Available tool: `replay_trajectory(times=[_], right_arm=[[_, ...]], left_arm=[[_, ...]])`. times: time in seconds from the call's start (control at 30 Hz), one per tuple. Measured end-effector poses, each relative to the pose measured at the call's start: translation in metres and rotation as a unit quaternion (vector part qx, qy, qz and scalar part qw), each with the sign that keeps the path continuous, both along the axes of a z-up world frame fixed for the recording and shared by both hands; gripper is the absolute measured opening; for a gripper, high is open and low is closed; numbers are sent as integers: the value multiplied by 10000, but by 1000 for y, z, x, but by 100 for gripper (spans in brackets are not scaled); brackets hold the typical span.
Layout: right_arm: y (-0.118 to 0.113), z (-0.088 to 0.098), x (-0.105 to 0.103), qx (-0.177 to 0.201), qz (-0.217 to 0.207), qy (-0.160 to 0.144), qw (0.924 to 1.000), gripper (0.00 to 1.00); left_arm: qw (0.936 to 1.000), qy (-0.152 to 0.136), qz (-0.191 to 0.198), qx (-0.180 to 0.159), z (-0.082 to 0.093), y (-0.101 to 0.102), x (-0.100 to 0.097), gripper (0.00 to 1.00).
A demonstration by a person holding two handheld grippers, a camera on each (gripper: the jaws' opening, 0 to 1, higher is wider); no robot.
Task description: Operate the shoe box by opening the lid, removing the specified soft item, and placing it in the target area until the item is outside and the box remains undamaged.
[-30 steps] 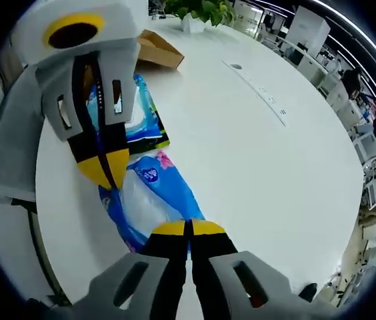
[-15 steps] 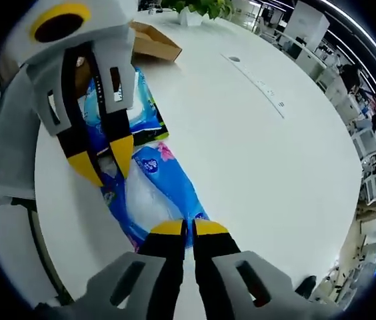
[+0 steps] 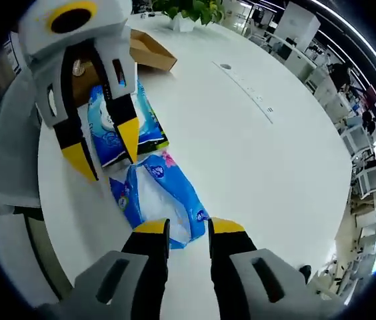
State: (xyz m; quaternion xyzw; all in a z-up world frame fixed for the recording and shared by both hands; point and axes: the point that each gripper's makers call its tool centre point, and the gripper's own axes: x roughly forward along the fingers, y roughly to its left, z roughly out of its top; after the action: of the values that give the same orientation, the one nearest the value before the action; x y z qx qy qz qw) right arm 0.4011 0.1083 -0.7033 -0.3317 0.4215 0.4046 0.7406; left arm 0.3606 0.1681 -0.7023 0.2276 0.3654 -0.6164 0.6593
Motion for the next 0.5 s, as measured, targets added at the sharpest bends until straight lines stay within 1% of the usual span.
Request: replay_trajectory(times=[0.13,0.23,0.33,0.5], right_arm=[[2,10,-7,77,-149,-9,9999,27],[4,18,-11,164,-245,-59,9995,30],[6,26,-18,181,-285,-111,9994,33],[12,35,-30,233,-284,-139,9992,39]], left_arm=[[9999,26,128,-86,10,9,-2,31],[9993,24,283,-233,19,17,-3,35],[9986,29,425,-328,26,25,-3,37],[9966,-39,642,-506,37,42,-5,46]])
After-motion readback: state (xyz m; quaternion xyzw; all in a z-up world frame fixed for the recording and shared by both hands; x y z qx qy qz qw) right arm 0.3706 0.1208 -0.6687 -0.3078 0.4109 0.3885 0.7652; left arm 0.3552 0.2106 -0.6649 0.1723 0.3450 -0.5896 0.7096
